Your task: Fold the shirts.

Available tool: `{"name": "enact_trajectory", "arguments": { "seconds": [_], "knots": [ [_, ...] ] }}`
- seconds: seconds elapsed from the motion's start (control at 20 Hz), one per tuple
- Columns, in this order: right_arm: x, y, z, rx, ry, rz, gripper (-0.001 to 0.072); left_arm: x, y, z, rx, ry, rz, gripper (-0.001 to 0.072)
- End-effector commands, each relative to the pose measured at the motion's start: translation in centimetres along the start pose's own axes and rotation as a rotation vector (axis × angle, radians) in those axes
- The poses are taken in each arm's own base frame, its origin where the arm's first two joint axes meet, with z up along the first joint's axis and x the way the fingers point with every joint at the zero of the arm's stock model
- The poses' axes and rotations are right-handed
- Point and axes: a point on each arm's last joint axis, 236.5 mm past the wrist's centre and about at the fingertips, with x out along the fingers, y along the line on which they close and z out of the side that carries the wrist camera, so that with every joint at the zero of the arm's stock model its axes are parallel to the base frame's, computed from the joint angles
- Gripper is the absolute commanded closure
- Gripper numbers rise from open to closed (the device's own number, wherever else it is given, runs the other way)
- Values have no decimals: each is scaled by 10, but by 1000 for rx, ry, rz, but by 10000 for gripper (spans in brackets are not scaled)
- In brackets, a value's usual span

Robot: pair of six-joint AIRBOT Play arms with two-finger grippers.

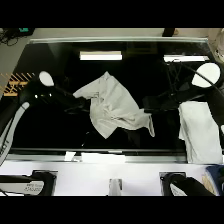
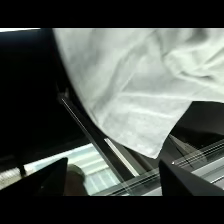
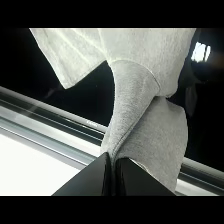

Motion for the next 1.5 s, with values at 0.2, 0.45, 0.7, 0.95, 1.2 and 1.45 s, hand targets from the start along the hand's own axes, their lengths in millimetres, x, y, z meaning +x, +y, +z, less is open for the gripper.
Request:
{"name": "enact_trajectory", "arguments": {
  "seconds": [0.2, 0.45, 0.7, 0.95, 1.2, 1.45],
  "knots": [
    [0, 0, 6, -2, -26, 2, 684, 91, -6, -35, -289, -96, -142, 49],
    [0, 0, 6, -2, -25, 2, 684, 114, -16, -12, -364, -178, -171, 57],
    [0, 1, 9, -1, -37, 3, 684, 112, -16, -2, -353, -210, -169, 588],
    [0, 1, 9, 1, -38, 2, 684, 99, -26, -4, -194, -215, -179, 667],
    [-26, 0, 37, -53, -184, -37, 685, -54, -94, 23, 324, -519, -226, 668],
    [-193, 21, 132, -139, -810, -162, 684, -383, -172, -12, 557, -1303, -206, 668]
  ]
}}
